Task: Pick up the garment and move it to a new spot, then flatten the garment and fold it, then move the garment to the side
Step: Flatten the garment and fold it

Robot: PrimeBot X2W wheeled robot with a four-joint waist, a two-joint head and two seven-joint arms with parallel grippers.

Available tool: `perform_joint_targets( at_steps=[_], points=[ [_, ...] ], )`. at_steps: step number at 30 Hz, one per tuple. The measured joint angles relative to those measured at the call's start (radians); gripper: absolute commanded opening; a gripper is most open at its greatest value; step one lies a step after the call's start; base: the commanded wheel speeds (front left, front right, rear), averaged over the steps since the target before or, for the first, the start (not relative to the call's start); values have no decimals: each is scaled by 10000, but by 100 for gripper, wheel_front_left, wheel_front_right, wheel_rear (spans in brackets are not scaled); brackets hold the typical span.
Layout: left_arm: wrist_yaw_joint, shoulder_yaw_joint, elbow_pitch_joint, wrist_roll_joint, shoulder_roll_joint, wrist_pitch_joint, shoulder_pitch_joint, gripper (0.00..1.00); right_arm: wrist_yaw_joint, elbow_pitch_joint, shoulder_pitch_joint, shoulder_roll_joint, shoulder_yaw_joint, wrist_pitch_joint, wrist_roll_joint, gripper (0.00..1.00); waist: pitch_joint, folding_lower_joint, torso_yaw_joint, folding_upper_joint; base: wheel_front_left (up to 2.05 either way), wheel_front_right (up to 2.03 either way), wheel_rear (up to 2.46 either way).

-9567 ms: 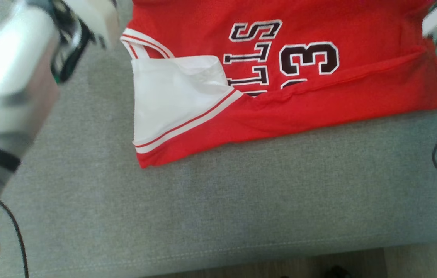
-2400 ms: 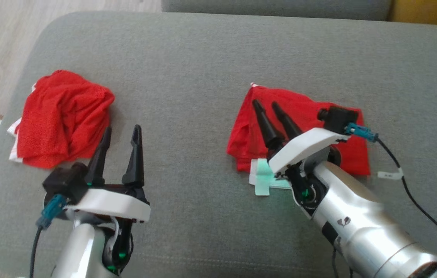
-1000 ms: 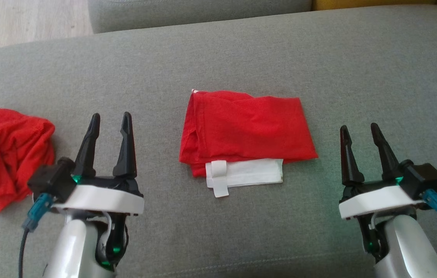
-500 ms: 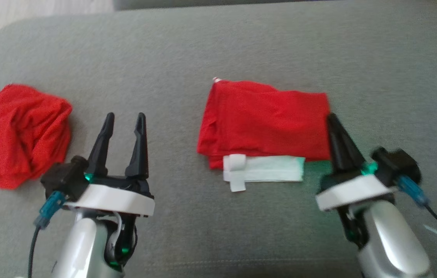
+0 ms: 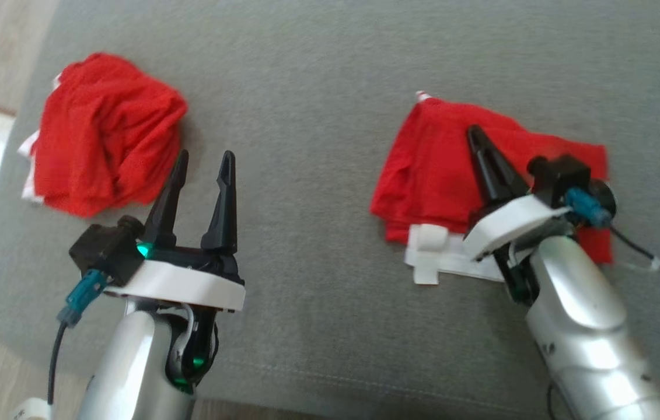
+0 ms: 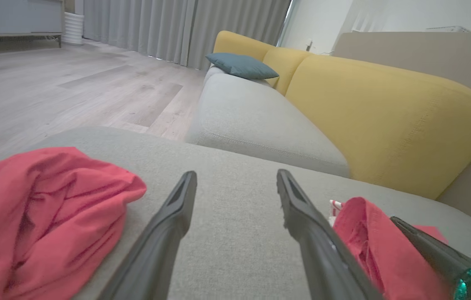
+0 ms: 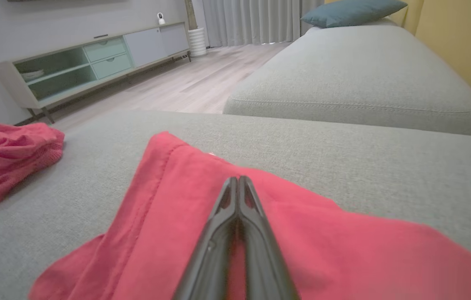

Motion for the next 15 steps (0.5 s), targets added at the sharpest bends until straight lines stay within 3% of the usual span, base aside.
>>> perform_joint_targets(
  at_steps=[8,15],
  points=[
    [75,-128,-2,-146,-2,0,-31,100,0,2205,-1059,-94,-265,-90,-454,0,498,0,700,0,0,0,0],
    [125,-61,-2,-140,-2,2,-88,100,0,2389,-1413,-138,355,-96,401,0,467,0,450,0,0,0,0]
  ],
)
